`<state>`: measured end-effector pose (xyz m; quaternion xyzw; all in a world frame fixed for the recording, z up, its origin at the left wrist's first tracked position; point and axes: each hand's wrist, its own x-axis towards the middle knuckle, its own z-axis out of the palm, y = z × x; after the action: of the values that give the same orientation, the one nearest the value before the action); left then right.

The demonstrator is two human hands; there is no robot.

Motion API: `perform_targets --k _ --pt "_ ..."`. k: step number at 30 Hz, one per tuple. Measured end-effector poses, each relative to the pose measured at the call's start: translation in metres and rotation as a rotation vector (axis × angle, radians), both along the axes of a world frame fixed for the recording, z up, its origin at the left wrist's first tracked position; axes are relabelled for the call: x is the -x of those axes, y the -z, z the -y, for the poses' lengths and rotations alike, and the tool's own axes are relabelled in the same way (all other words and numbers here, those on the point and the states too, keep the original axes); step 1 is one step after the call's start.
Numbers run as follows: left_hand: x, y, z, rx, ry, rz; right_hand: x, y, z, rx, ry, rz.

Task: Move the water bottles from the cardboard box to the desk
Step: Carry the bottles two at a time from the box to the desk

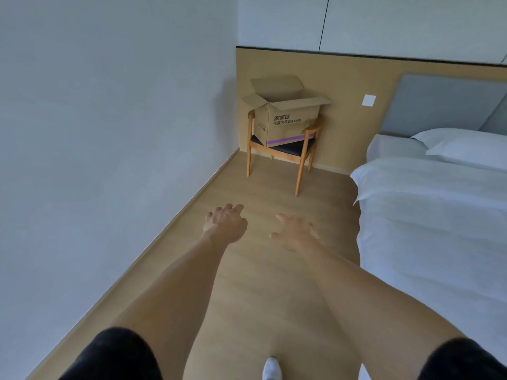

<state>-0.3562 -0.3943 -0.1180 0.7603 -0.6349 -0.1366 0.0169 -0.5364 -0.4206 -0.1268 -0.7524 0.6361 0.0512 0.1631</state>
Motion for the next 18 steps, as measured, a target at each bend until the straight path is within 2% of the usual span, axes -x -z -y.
perform_targets --k 6,18 --pt "-0.001 -0.020 0.124 0.027 -0.026 0.001 0.013 -0.005 0.113 -0.025 -0.020 0.015" --pt "0.066 -0.012 0.313 0.022 0.147 0.019 0.075 -0.003 0.277 -0.009 0.111 0.054"
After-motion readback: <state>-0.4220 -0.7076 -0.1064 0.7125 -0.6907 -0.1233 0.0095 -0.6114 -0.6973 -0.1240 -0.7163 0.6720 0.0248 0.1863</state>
